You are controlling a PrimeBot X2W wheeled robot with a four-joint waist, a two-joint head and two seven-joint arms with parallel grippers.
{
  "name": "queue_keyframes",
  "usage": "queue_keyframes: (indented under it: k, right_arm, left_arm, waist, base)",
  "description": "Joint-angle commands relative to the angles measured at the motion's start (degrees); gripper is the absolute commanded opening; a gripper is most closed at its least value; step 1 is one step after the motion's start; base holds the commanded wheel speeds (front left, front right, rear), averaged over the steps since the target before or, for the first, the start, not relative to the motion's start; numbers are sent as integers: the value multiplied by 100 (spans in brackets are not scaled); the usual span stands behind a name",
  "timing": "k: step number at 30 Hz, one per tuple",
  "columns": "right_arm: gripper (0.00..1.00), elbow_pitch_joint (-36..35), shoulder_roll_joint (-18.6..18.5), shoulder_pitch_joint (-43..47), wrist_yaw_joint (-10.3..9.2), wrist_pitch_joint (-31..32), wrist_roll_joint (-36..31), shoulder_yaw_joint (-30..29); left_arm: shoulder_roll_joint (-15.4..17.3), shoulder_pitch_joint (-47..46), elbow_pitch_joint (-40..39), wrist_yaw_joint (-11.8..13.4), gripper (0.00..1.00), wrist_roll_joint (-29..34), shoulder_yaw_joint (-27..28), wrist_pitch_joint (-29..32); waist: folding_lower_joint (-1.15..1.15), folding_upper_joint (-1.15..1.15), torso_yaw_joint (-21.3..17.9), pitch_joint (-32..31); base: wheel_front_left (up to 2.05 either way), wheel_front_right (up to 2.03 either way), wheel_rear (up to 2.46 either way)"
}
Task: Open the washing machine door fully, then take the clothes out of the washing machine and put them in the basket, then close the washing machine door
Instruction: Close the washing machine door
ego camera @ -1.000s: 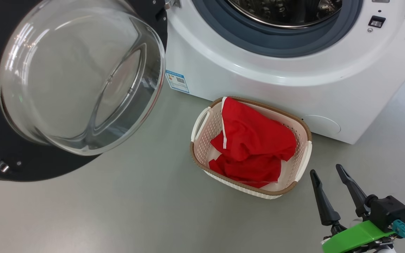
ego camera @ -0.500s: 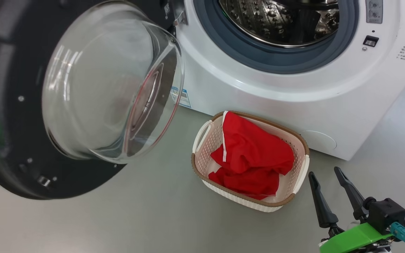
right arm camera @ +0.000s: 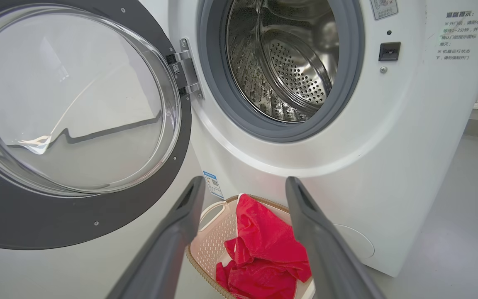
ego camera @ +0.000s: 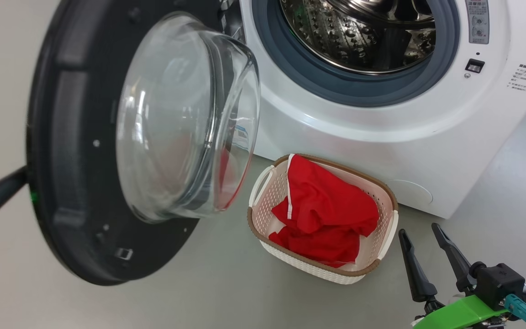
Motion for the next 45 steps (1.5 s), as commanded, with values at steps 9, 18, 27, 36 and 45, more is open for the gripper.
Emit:
queue_keyframes:
  k: [9, 18, 27, 36, 45]
  right_arm:
    - [100, -125, 13, 11, 37, -38, 46, 130]
    - [100, -157, 30, -10, 37, -38, 55, 112]
    - [100, -176, 38, -43, 37, -38, 49, 71]
    - [100, -173, 41, -32, 37, -38, 53, 55]
    - [100, -153, 43, 61, 37, -38, 142, 116]
  left_arm:
    - [171, -109, -1103, -41, 0, -140, -140, 230]
    - [-170, -265, -1935, -41, 0, -96, -552, 192]
    - [-240, -319, -2087, -41, 0, 5, -742, -50]
    - [-142, -140, -1911, -41, 0, 89, -697, -475]
    - [-5, 351, -1687, -41, 5, 295, -765, -1135]
  waist:
    - [0, 0, -44, -64]
    - [0, 0, -143, 0]
    - [0, 0, -237, 51]
    - [0, 0, -158, 6]
    - [0, 0, -12, -162]
  base:
    - [0, 0, 0]
    - [0, 0, 0]
    - [0, 0, 0]
    - [0, 0, 0]
    - [0, 0, 0]
